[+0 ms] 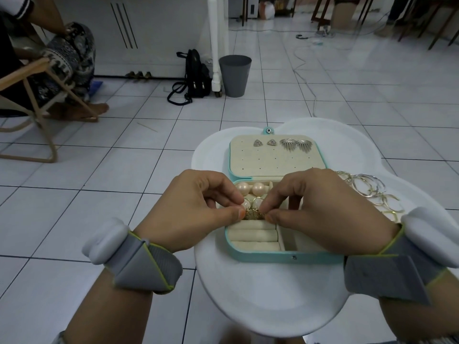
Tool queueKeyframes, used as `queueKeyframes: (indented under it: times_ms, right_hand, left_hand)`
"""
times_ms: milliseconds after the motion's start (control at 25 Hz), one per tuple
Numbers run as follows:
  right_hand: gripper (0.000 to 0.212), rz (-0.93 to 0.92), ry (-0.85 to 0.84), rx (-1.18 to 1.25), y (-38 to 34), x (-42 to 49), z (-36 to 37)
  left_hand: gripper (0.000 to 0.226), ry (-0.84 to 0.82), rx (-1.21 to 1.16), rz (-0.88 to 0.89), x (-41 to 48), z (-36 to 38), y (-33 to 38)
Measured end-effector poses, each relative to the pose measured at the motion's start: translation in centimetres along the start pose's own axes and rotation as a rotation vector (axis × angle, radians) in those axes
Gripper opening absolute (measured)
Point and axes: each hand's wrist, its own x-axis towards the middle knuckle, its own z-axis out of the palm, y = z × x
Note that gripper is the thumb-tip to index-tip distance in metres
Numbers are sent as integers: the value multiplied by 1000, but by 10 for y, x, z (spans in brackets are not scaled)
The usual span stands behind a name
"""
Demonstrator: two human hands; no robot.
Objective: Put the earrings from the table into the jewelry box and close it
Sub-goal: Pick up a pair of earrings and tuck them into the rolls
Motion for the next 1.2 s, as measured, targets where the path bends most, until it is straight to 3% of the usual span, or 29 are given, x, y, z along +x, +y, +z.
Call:
queueKeyframes:
  times_ms: [280,560,1200]
  right_hand:
    - [18,-1,-31,-66,-1,2,0]
    - [10,-27,-6,-97,2,0,2]
    - [11,-11,-16,-86,-3,-1,-1]
  left_hand:
    - [14,-3,87,21,1,2,-1]
    - [14,-11,289,131,-1,0,1]
    - [7,-56,244,107,2,-2,4]
